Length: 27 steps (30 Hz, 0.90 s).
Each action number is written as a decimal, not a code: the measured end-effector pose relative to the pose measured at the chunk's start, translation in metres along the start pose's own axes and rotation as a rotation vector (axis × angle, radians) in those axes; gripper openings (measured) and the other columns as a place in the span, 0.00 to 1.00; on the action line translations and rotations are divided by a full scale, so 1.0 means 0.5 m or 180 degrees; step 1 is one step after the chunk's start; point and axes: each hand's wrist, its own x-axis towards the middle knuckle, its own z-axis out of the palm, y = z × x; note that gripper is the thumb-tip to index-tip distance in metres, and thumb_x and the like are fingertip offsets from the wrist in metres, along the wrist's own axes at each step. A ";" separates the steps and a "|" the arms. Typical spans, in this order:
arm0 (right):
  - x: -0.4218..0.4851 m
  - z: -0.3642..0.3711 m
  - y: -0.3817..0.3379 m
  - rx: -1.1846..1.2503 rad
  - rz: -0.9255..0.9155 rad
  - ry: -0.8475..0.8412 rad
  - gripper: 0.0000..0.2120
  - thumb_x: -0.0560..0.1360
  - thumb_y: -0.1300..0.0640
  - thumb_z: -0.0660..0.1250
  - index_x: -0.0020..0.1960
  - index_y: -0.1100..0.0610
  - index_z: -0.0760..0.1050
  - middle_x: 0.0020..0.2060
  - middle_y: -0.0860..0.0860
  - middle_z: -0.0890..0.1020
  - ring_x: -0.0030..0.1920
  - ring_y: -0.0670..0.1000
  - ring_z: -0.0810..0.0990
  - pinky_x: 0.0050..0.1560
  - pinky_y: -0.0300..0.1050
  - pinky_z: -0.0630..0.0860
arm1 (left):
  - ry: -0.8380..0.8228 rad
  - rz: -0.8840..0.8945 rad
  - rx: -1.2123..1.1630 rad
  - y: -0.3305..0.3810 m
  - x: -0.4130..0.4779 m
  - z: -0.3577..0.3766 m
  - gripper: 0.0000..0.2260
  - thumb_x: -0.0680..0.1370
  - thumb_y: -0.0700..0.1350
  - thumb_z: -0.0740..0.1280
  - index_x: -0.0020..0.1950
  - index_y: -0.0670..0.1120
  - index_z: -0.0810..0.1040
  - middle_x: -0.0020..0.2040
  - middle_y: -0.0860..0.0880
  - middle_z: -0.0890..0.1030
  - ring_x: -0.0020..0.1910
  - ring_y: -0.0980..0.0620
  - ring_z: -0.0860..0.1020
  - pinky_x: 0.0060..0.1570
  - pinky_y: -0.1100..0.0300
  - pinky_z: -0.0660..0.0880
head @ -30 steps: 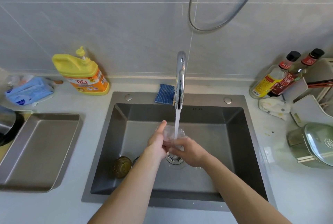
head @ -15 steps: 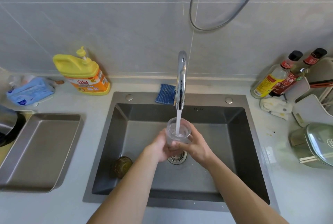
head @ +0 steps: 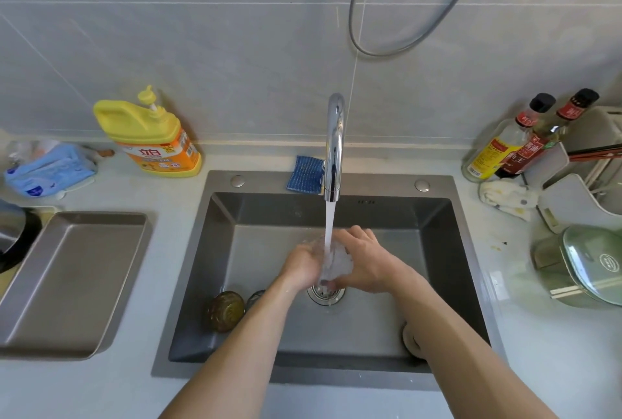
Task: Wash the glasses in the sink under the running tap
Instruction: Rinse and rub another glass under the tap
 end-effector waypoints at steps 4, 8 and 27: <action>-0.005 0.006 0.015 0.0590 0.0343 -0.0103 0.55 0.58 0.33 0.78 0.80 0.45 0.61 0.71 0.50 0.70 0.74 0.55 0.64 0.74 0.59 0.67 | -0.0057 -0.0009 -0.0647 -0.002 0.003 -0.014 0.15 0.84 0.34 0.61 0.56 0.48 0.86 0.52 0.46 0.86 0.40 0.48 0.84 0.42 0.51 0.85; -0.009 0.022 0.002 0.0652 0.0358 -0.0007 0.47 0.66 0.38 0.81 0.79 0.45 0.63 0.69 0.51 0.70 0.72 0.54 0.64 0.72 0.55 0.65 | 0.0042 -0.0179 -0.0981 -0.002 -0.018 -0.017 0.11 0.84 0.49 0.67 0.62 0.47 0.85 0.57 0.44 0.87 0.48 0.43 0.87 0.50 0.47 0.85; 0.011 -0.018 -0.052 0.2282 0.1455 0.0060 0.10 0.84 0.66 0.58 0.57 0.65 0.78 0.35 0.62 0.82 0.22 0.49 0.76 0.22 0.42 0.73 | -0.0439 0.0108 -0.1036 0.016 -0.057 -0.086 0.40 0.66 0.76 0.67 0.70 0.52 0.76 0.69 0.51 0.78 0.66 0.47 0.76 0.63 0.45 0.75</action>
